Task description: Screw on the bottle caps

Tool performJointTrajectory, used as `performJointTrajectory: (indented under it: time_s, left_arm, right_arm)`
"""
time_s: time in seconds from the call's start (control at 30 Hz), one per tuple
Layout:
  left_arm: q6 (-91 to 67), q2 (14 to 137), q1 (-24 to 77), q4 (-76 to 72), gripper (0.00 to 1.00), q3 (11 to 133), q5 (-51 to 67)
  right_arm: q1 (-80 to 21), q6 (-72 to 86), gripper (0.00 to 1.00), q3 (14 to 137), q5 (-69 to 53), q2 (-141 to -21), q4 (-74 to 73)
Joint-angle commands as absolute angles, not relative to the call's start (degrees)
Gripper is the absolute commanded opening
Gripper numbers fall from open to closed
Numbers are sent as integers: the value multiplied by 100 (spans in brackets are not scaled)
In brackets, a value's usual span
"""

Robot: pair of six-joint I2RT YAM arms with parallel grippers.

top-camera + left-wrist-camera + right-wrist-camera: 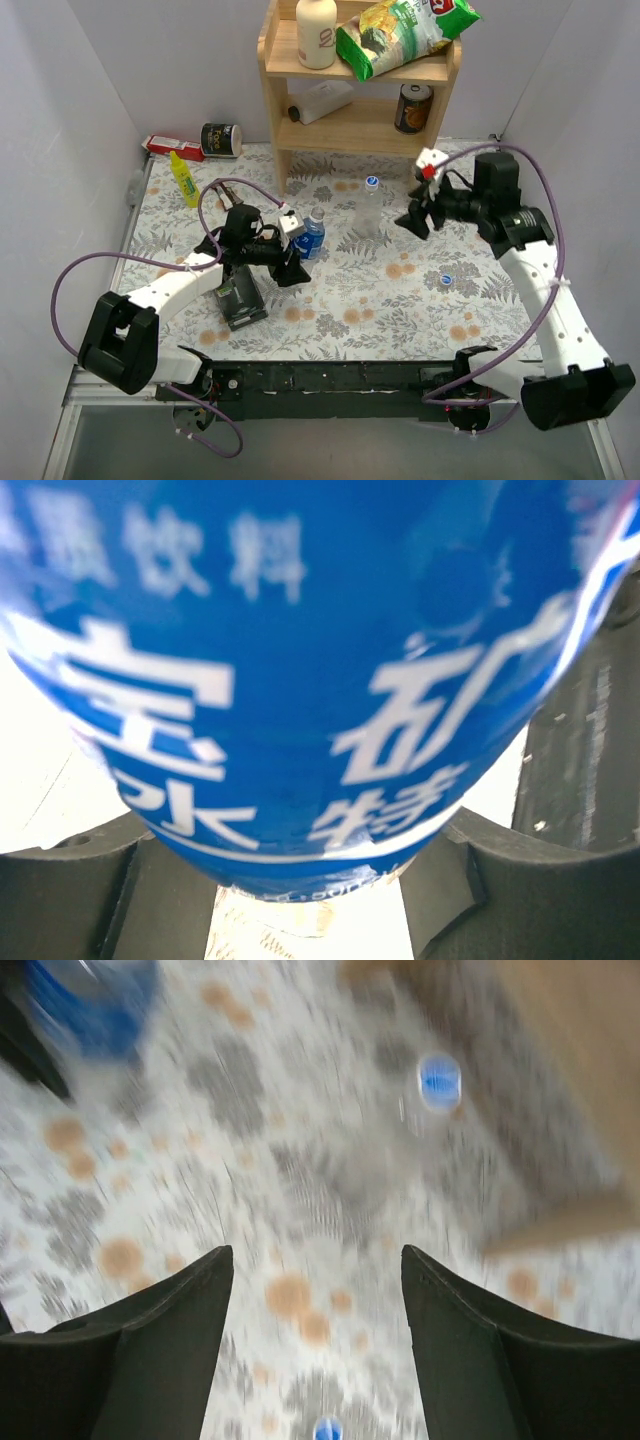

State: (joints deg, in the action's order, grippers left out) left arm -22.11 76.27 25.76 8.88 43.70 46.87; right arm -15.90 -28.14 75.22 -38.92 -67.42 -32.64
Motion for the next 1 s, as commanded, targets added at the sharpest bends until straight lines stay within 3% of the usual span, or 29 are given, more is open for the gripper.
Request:
performJointTrajectory:
  time_s: [0.0,0.2,0.43,0.97]
  left_arm:
    - [-1530,7260,2584,1528,0,4561,4175]
    - [-1450,7075,2584,1898,0,4439,4315]
    - [-1696,7084,2584,1652,0,4131,4192]
    - [-1898,7356,2566,1441,0,4315,4122]
  right_arm:
    - [-295,-4288,74,6137,-2716,-6627,-4333]
    - [1072,-5843,62,5616,-2795,-7724,-4570]
    - [1125,-6951,74,5318,-3023,-7928,-4280]
    - [642,-7085,70,4333,-2276,-7769,-3182]
